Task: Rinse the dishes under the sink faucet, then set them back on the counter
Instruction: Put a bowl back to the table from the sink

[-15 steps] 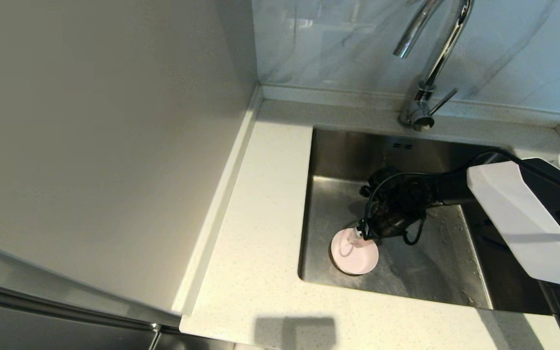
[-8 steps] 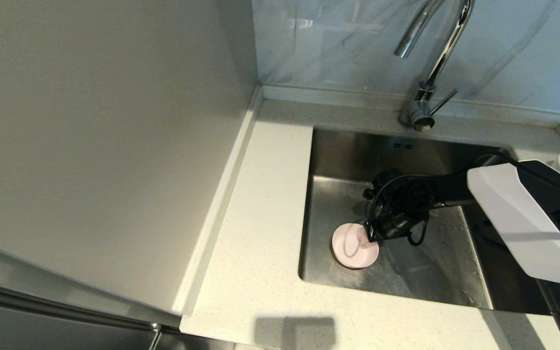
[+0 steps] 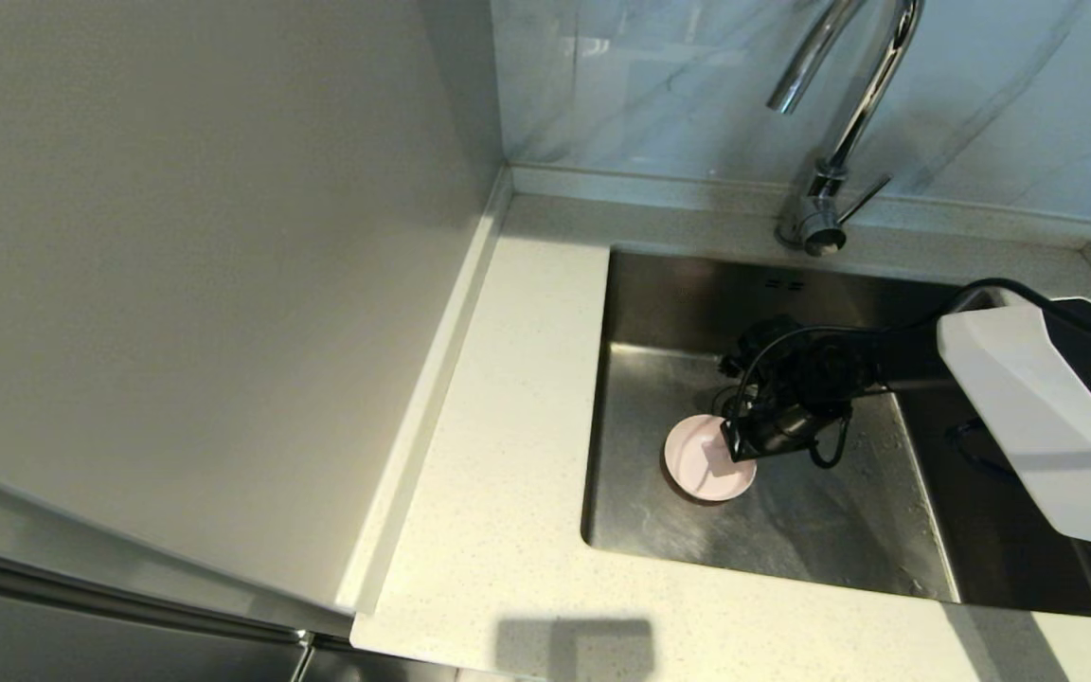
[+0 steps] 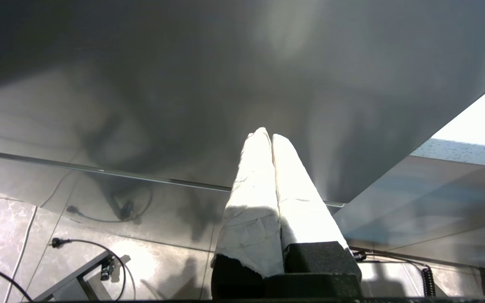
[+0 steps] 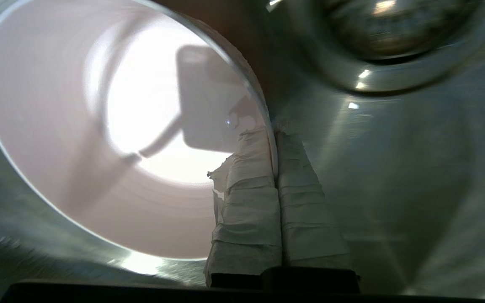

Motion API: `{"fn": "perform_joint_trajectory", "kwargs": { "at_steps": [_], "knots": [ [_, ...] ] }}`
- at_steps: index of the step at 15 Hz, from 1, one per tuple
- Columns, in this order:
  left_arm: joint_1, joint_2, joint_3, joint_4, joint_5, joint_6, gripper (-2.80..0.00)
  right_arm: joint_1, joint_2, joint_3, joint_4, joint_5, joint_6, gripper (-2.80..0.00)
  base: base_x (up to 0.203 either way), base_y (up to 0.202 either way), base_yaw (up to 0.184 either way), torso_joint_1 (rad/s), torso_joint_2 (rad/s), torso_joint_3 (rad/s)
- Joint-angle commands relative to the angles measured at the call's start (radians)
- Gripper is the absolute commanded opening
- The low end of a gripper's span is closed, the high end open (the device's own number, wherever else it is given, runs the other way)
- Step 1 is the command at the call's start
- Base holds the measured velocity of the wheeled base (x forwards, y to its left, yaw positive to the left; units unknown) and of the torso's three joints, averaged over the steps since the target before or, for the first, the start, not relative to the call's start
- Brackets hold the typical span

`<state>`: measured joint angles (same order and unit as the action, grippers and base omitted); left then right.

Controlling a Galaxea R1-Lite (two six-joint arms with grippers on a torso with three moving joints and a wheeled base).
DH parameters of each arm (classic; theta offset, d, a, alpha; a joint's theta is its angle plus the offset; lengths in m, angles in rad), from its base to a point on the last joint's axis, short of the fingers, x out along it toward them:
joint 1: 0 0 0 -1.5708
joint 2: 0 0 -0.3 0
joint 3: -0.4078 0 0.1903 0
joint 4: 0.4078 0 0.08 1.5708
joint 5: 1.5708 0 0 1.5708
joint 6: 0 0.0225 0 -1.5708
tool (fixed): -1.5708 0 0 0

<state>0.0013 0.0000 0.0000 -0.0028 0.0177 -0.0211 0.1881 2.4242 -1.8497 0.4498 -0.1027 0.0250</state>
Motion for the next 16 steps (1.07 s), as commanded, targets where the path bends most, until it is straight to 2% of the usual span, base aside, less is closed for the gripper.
{"fn": "perform_joint_trajectory", "kwargs": {
  "at_steps": [1,4,8,12,13,14,16],
  "knots": [
    [0.0,-0.003,0.0,0.0,0.001,0.0,-2.8,-0.04,-0.043,-0.003,0.003,-0.013,-0.042,-2.8,0.0,0.0,0.0,0.0,0.0,0.0],
    [0.0,-0.003,0.0,0.0,0.0,0.0,-2.8,-0.119,-0.131,0.01,0.009,-0.031,-0.126,-2.8,0.0,0.0,0.0,0.0,0.0,0.0],
    [0.0,-0.003,0.0,0.0,0.001,0.0,-2.8,-0.291,-0.261,0.059,0.006,-0.035,-0.286,-2.8,0.0,0.0,0.0,0.0,0.0,0.0],
    [0.0,-0.003,0.0,0.0,0.001,0.0,-2.8,-0.427,-0.424,0.066,-0.003,-0.065,-0.327,-2.8,0.0,0.0,0.0,0.0,0.0,0.0],
    [0.0,-0.003,0.0,0.0,0.001,0.0,-2.8,-0.451,-0.46,0.063,-0.052,-0.087,-0.333,-2.8,0.0,0.0,0.0,0.0,0.0,0.0],
    [0.0,-0.003,0.0,0.0,0.001,0.0,-2.8,-0.466,-0.484,0.069,-0.175,-0.096,-0.335,-2.8,0.0,0.0,0.0,0.0,0.0,0.0],
    [0.0,-0.003,0.0,0.0,0.001,0.0,-2.8,-0.497,-0.523,0.109,-0.504,-0.102,-0.337,-2.8,0.0,0.0,0.0,0.0,0.0,0.0]
  ]
}}
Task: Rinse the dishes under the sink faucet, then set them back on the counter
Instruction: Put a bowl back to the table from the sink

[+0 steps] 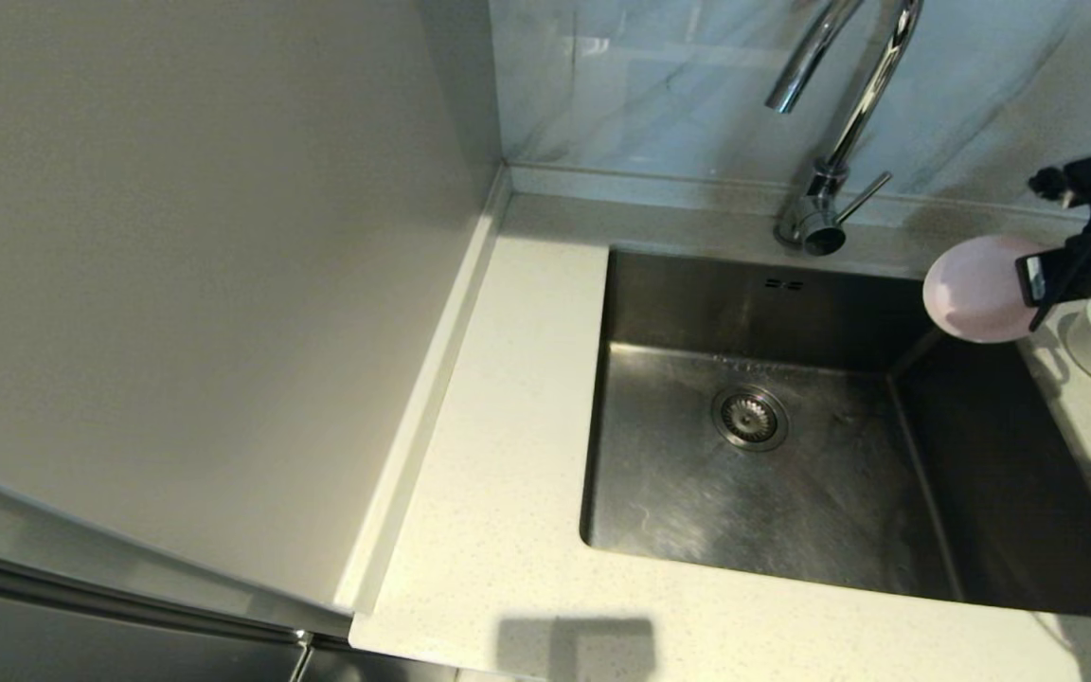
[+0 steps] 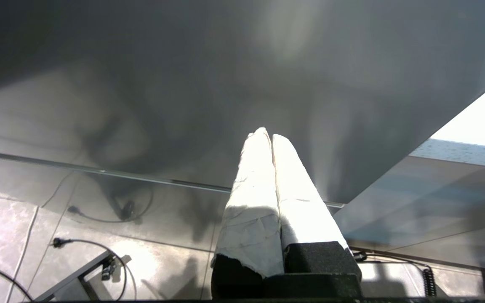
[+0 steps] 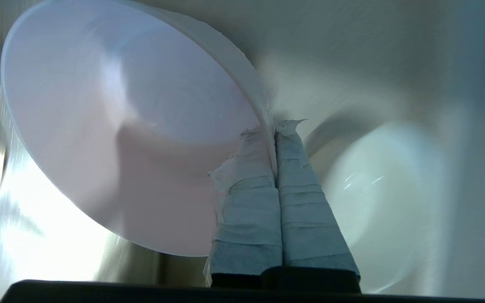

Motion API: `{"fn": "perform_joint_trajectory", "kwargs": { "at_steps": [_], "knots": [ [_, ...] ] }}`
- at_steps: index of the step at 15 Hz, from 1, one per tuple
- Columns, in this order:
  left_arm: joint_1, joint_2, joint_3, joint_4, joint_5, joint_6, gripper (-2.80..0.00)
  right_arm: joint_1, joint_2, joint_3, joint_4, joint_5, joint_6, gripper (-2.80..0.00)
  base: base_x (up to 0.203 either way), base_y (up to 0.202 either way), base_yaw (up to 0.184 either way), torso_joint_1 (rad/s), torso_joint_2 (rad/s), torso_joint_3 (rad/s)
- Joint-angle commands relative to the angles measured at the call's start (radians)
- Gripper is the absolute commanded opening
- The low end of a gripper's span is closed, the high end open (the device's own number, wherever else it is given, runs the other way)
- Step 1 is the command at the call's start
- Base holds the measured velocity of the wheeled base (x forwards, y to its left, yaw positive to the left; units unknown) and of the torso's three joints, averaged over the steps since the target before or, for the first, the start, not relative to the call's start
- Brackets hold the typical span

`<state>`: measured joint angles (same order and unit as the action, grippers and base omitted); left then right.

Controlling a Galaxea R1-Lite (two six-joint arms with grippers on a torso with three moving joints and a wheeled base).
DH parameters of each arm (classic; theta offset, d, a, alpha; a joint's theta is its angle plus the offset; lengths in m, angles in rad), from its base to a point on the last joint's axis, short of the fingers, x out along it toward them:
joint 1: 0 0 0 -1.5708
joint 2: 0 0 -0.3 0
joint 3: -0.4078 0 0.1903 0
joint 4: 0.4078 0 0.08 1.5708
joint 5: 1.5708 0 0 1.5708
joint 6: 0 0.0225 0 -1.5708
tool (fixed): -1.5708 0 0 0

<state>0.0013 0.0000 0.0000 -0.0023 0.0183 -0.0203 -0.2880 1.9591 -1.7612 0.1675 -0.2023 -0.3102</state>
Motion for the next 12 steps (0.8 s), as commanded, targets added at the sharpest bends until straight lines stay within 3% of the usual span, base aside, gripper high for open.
{"fn": "perform_joint_trajectory", "kwargs": {
  "at_steps": [1,3,4,7,10,12],
  "knots": [
    [0.0,-0.003,0.0,-0.001,0.0,-0.001,-2.8,-0.037,-0.073,0.041,-0.401,-0.003,0.002,-2.8,0.0,0.0,0.0,0.0,0.0,0.0],
    [0.0,-0.003,0.0,-0.001,0.0,-0.001,-2.8,-0.066,-0.101,0.084,-0.751,-0.004,0.046,-2.8,0.0,0.0,0.0,0.0,0.0,0.0],
    [0.0,-0.003,0.0,-0.001,-0.001,-0.001,-2.8,-0.076,-0.114,0.105,-0.915,-0.007,0.117,-2.8,0.0,0.0,0.0,0.0,0.0,0.0],
    [0.0,-0.003,0.0,-0.001,0.0,-0.001,-2.8,-0.091,-0.143,0.281,-1.246,-0.028,0.235,-2.8,0.0,0.0,0.0,0.0,0.0,0.0],
    [0.0,-0.003,0.0,-0.001,0.0,-0.001,-2.8,-0.097,-0.171,0.516,-1.38,-0.02,0.257,-2.8,0.0,0.0,0.0,0.0,0.0,0.0],
    [0.0,-0.003,0.0,-0.001,0.0,-0.001,-2.8,-0.103,-0.185,0.5,-1.263,-0.013,0.261,-2.8,0.0,0.0,0.0,0.0,0.0,0.0]
  ]
}}
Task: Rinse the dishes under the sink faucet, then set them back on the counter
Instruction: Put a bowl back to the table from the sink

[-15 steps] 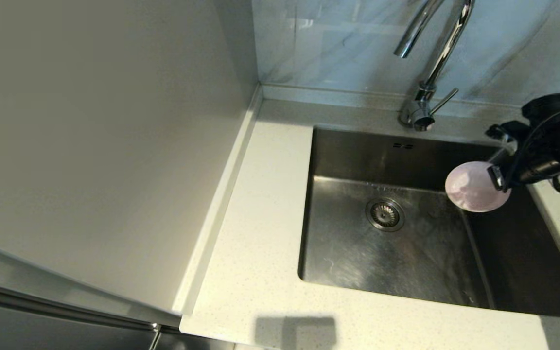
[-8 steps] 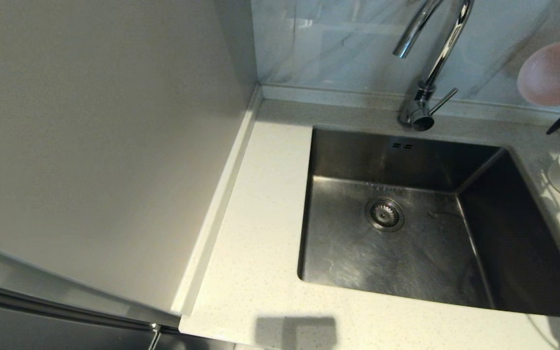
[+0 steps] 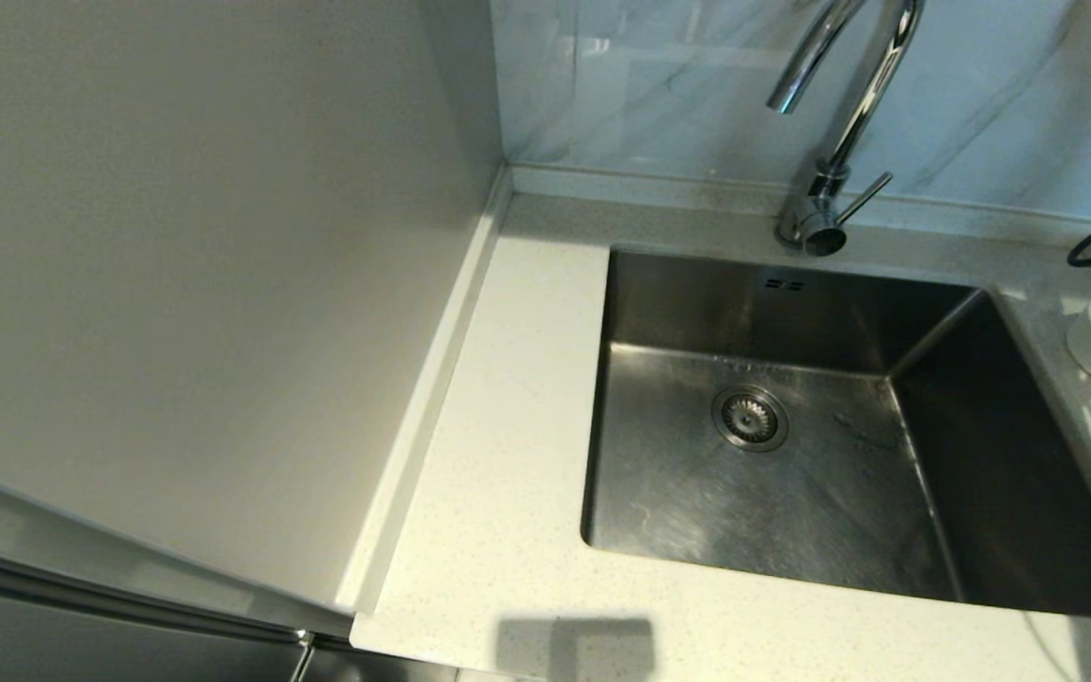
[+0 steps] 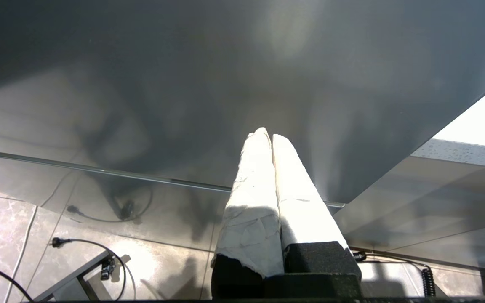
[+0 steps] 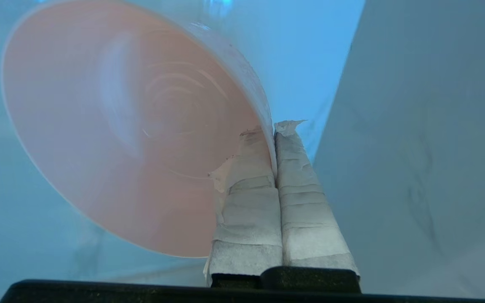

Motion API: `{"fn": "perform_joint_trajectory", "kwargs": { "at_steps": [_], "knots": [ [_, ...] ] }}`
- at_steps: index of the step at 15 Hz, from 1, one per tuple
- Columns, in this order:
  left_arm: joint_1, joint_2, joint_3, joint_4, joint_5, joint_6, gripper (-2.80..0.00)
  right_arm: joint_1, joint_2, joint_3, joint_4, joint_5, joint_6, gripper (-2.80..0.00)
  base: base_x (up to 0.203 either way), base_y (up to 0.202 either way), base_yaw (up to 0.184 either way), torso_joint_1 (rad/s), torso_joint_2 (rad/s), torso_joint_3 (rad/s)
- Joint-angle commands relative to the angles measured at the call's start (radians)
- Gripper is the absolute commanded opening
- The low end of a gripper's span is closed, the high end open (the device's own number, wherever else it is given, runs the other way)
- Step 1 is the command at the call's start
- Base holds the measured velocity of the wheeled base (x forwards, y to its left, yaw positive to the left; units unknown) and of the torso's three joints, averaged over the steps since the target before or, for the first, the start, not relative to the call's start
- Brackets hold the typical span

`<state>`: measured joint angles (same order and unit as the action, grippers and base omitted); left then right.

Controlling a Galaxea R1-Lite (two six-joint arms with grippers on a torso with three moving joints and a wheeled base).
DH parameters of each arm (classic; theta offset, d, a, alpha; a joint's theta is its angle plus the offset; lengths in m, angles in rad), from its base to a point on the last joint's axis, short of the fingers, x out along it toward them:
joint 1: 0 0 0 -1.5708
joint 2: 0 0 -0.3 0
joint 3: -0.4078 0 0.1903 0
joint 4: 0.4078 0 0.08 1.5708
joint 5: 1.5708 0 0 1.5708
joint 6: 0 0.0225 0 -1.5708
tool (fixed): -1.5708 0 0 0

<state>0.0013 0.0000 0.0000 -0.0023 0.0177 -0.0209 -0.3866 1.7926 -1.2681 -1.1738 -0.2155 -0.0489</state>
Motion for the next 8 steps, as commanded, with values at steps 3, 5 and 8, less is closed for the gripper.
{"fn": "perform_joint_trajectory", "kwargs": {
  "at_steps": [3,5,8],
  "knots": [
    [0.0,-0.003,0.0,-0.001,0.001,-0.001,-2.8,-0.073,-0.079,-0.125,0.639,0.067,-0.01,-2.8,0.0,0.0,0.0,0.0,0.0,0.0],
    [0.0,-0.003,0.0,-0.001,0.001,-0.001,-2.8,-0.144,-0.116,-0.305,1.119,0.149,-0.05,-2.8,0.0,0.0,0.0,0.0,0.0,0.0],
    [0.0,-0.003,0.0,-0.001,0.001,-0.001,-2.8,-0.286,-0.163,-0.495,1.723,0.232,-0.154,-2.8,0.0,0.0,0.0,0.0,0.0,0.0]
  ]
}}
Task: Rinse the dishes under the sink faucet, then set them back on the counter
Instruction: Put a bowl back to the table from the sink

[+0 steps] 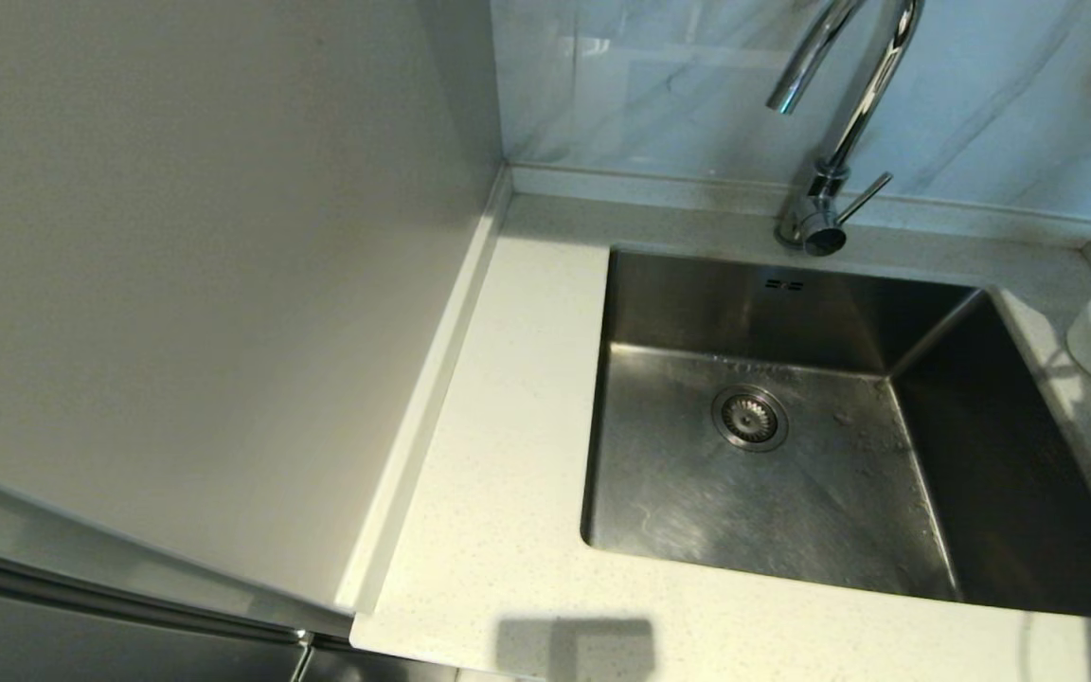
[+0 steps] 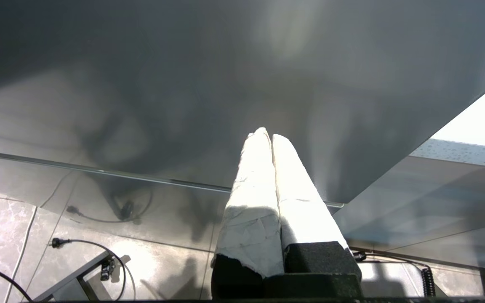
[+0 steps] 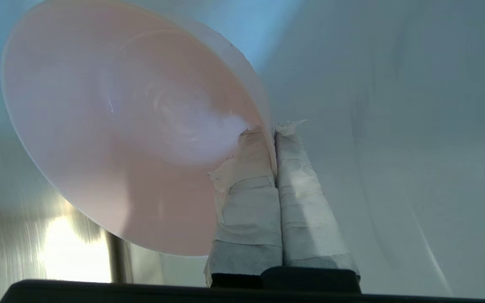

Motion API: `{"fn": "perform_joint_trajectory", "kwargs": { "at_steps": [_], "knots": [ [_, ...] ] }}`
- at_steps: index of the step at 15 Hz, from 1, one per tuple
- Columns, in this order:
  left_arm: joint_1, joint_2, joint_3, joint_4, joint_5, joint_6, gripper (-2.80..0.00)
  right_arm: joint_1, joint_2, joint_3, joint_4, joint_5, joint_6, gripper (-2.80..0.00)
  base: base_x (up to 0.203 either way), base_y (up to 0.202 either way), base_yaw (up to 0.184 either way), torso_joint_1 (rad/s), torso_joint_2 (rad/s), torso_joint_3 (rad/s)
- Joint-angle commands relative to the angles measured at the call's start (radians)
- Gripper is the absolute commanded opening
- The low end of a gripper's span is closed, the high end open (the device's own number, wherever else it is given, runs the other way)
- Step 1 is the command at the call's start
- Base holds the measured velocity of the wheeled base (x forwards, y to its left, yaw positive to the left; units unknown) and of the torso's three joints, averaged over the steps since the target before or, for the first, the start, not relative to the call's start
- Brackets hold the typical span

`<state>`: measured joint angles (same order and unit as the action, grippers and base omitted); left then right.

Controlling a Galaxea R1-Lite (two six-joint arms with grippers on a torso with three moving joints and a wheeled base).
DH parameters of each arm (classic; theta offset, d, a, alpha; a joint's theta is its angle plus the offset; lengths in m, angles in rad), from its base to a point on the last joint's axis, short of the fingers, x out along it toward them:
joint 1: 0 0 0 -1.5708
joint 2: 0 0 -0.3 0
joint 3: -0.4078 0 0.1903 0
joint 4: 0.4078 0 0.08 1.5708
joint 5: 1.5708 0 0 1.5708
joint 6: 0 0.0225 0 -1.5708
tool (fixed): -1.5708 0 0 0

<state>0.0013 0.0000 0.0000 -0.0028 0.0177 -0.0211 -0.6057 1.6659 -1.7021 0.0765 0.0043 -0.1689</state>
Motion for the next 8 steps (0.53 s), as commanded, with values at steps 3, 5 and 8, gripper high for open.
{"fn": "perform_joint_trajectory", "kwargs": {
  "at_steps": [3,5,8],
  "knots": [
    [0.0,-0.003,0.0,0.0,0.001,0.0,-2.8,-0.299,-0.101,-0.011,0.668,0.14,-0.252,-2.8,0.0,0.0,0.0,0.0,0.0,0.0],
    [0.0,-0.003,0.0,0.0,0.001,0.001,-2.8,-0.437,-0.132,0.049,0.755,0.246,-0.423,-2.8,0.0,0.0,0.0,0.0,0.0,0.0],
    [0.0,-0.003,0.0,0.0,0.001,0.0,-2.8,-0.565,-0.143,0.123,0.794,0.29,-0.569,-2.8,0.0,0.0,0.0,0.0,0.0,0.0]
  ]
}}
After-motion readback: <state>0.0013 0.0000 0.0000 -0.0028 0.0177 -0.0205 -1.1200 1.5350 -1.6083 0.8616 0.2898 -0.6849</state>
